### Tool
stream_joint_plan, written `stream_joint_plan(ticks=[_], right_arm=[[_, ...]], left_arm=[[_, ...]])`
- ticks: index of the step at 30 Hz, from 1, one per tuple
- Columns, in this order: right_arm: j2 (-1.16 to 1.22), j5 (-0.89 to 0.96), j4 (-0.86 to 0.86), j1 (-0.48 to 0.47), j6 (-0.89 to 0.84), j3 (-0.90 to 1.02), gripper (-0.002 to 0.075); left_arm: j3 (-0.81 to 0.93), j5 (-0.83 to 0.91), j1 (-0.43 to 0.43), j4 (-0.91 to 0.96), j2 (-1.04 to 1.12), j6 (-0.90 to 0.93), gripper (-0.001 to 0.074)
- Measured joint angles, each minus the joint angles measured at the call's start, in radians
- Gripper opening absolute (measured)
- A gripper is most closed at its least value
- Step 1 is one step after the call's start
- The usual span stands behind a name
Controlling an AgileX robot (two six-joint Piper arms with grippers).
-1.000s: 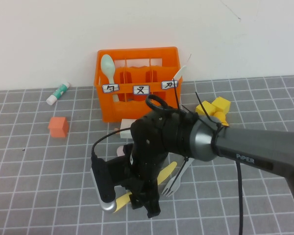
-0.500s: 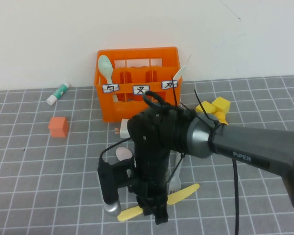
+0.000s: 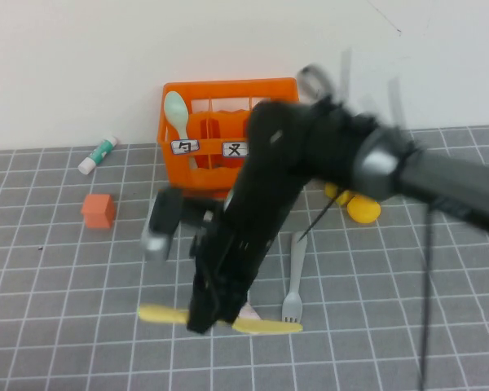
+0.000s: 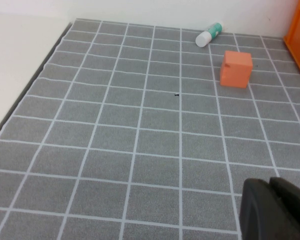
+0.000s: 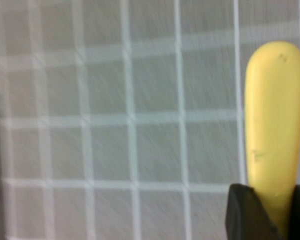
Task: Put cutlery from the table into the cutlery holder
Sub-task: Place the knife on the box
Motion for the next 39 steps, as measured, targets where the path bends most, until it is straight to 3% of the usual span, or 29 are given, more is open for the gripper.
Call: stream_joint_plan(ticks=[8, 19, 23, 34, 39], right_arm=[[-0.238, -0.134, 0.436, -0.129, -0.325, 0.189, 0.0154], [-0.490, -0.500, 1.094, -0.153, -1.147, 0.522, 0.0154], [-0.490, -0.600, 1.145, -0.153, -1.243, 0.534, 0.0154], [-0.480, -0.975, 1.177, -0.155, -1.290, 0.536, 0.0154], [-0.479, -1.033, 1.185, -0.160, -1.290, 0.536, 0.0154]], left_arm=[[0.000, 0.000, 0.000, 0.000, 0.000, 0.000, -0.0001], [0.000, 0.000, 0.000, 0.000, 0.000, 0.002, -0.0001], [0.000, 0.000, 0.000, 0.000, 0.000, 0.002, -0.0001], [0.000, 0.000, 0.000, 0.000, 0.000, 0.002, -0.0001], [0.000, 0.000, 0.000, 0.000, 0.000, 0.002, -0.0001]])
